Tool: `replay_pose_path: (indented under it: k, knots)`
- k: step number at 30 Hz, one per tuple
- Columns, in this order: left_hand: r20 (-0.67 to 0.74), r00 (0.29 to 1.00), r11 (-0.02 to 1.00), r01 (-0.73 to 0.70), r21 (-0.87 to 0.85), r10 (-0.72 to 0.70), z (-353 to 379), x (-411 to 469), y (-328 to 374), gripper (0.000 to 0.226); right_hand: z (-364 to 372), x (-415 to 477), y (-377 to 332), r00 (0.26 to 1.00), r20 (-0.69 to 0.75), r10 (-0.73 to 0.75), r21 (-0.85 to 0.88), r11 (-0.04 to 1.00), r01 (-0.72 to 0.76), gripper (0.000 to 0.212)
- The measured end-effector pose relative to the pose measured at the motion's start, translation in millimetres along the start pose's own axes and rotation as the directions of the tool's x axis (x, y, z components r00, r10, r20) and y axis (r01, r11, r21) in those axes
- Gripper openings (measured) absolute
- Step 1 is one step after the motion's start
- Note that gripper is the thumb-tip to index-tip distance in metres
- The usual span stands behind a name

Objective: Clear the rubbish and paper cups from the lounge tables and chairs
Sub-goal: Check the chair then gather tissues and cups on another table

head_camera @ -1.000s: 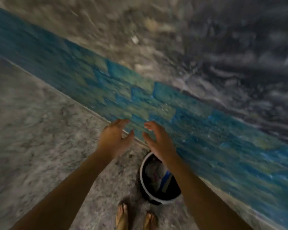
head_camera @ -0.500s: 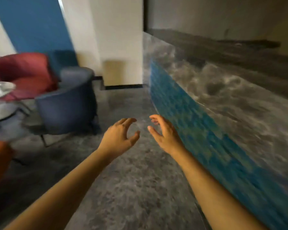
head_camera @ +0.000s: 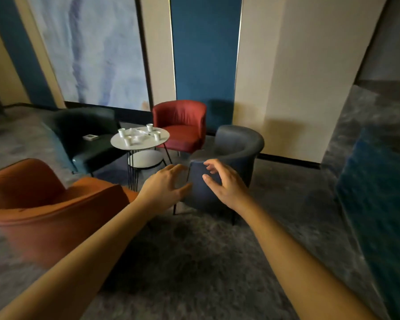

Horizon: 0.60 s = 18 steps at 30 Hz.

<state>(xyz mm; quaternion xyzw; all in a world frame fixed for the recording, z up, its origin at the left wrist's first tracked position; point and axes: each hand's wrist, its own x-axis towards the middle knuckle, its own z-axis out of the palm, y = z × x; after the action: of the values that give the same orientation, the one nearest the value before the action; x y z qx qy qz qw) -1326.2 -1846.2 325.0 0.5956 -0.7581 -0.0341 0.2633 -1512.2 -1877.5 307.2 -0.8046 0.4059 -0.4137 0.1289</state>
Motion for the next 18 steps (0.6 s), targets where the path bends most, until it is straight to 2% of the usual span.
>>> replay_pose_path:
  k: [7, 18]
  knots:
    - [-0.071, 0.988, 0.990, 0.138, 0.024, -0.136, 16, 90, -113, 0.048, 93, 130, 59, 0.990, 0.108, -0.087, 0.064, 0.995, 0.081, 0.032]
    - [-0.159, 0.934, 0.940, 0.334, 0.074, -0.320, 15, 294, -283, 0.043, 228, 391, 157, 0.947, 0.249, -0.205, 0.169, 0.972, 0.166, 0.030]
